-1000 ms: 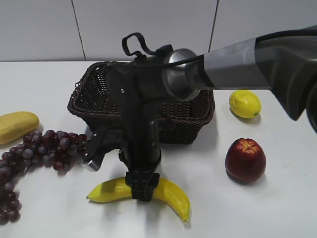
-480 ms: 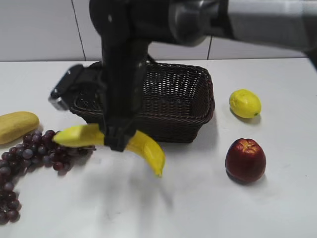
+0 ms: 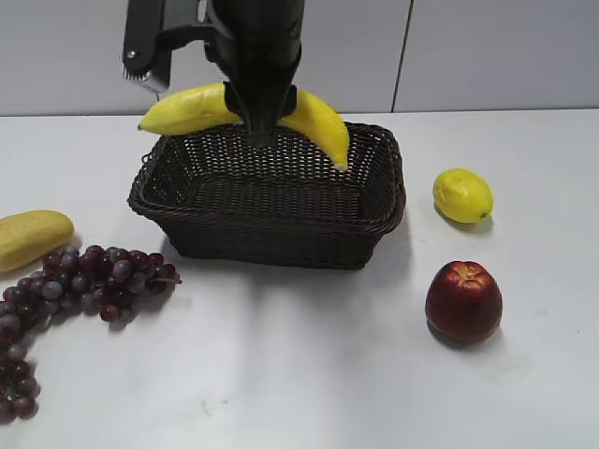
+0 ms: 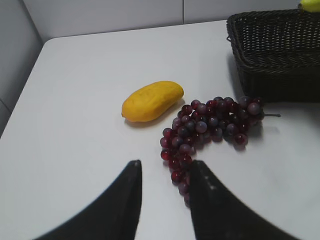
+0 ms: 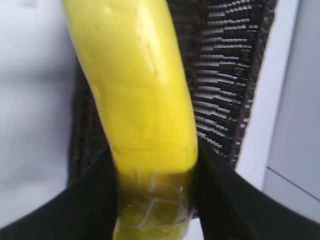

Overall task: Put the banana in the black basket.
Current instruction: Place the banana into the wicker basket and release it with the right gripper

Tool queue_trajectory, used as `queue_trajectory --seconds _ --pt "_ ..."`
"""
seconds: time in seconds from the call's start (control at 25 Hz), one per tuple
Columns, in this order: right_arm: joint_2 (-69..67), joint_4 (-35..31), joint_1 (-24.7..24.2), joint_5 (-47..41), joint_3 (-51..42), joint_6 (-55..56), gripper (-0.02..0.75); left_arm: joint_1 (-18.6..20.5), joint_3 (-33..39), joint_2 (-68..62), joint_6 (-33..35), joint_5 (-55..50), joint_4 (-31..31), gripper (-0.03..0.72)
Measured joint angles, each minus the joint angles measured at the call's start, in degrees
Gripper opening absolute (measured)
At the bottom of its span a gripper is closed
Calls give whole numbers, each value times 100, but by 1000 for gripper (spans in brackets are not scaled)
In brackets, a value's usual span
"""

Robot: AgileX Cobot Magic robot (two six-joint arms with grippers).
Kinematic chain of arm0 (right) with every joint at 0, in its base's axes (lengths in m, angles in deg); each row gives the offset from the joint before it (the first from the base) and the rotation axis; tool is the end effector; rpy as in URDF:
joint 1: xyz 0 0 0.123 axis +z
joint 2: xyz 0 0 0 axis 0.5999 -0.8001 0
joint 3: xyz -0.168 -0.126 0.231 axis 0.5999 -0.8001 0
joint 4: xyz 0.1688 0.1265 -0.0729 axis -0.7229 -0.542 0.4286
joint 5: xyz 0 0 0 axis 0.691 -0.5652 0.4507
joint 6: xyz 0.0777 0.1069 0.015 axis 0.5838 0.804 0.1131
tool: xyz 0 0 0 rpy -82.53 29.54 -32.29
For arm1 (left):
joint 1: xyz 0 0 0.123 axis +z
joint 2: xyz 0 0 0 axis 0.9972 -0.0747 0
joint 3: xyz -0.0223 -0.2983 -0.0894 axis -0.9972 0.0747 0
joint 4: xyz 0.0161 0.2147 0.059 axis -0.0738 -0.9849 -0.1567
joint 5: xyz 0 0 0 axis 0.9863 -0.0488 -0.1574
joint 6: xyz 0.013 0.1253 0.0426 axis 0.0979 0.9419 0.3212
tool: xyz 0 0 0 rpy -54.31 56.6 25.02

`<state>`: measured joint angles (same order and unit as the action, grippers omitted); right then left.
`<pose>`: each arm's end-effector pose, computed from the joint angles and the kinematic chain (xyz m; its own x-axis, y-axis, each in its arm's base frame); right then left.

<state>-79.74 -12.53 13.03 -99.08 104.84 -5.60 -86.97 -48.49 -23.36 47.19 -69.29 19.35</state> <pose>0.3309 0.3376 0.2807 0.0908 -0.9853 -0.1450 -0.8655 -0.0060 -0.5009 -0.0215 -0.0198 0.2489 -0.4079 0.0819 -0.9093 0.1902 0.9817 0.0031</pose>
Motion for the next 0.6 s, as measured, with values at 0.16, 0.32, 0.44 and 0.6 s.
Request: queue_trajectory --seconds 0.16,0.32,0.44,0.6 --pt "-362 168 -221 415 8 -24 323 0 0 0 0 0 0 319" --pt "-768 161 -466 470 8 137 323 0 0 0 0 0 0 319" --pt "-930 -29 -627 653 -7 382 323 0 0 0 0 0 0 319" --pt "-945 -464 -745 767 -7 512 344 0 0 0 0 0 0 319"
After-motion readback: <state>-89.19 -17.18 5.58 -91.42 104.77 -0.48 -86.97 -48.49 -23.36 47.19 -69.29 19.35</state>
